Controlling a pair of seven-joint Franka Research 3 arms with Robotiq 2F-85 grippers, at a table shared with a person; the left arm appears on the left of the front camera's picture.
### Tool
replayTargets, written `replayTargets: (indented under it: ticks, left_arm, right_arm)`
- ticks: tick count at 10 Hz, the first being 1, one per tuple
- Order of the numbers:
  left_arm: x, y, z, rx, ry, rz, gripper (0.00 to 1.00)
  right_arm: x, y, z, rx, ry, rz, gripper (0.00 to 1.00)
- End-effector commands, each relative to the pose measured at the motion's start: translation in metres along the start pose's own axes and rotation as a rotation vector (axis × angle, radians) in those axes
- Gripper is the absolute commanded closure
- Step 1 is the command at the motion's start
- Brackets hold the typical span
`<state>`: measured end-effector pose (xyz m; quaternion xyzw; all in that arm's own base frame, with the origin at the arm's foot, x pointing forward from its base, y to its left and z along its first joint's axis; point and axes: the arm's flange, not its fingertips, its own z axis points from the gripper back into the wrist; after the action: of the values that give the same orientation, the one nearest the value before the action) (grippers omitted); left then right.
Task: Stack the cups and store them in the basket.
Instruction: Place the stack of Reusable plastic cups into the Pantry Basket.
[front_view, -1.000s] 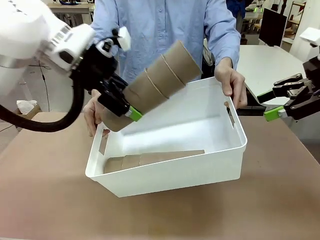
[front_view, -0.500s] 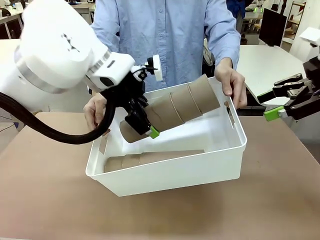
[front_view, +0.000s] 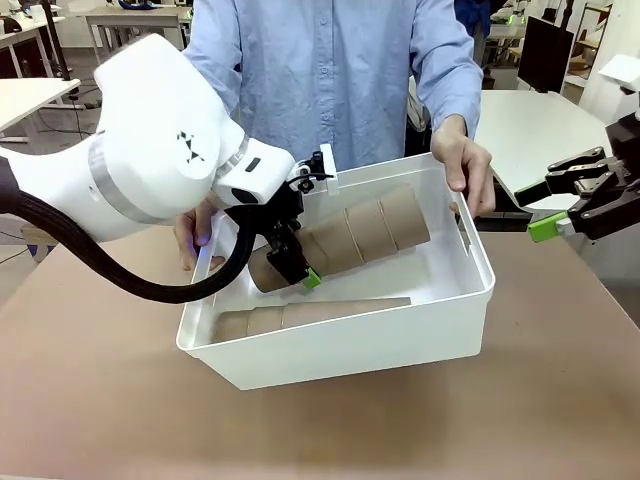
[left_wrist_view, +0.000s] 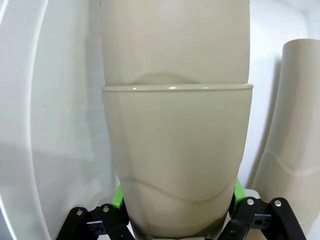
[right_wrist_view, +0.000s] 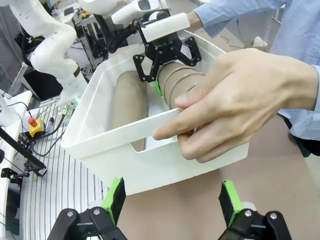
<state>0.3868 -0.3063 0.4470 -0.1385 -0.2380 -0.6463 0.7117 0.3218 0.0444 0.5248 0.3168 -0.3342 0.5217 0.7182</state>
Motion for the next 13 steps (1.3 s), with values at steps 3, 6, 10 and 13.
replayTargets:
  ticks: [3,6,10,13]
  left_arm:
    - [0.007,0.013,-0.014,-0.003,0.024,0.011,0.15]
    - [0.007,0.014,-0.015,-0.007,0.029,-0.004,0.0]
    - [0.009,0.004,0.072,-0.139,-0.088,0.029,0.0]
    - [-0.02,0.005,0.17,-0.206,-0.219,0.065,0.0]
  right_arm:
    - [0.001,-0.003,0.0,0.003,-0.018,0.019,0.0]
    - [0.001,-0.003,0.0,0.003,-0.018,0.019,0.0]
    - [0.001,-0.003,0.0,0.003,-0.018,0.019,0.0]
    - [0.001,-0.003,0.0,0.003,-0.018,0.019,0.0]
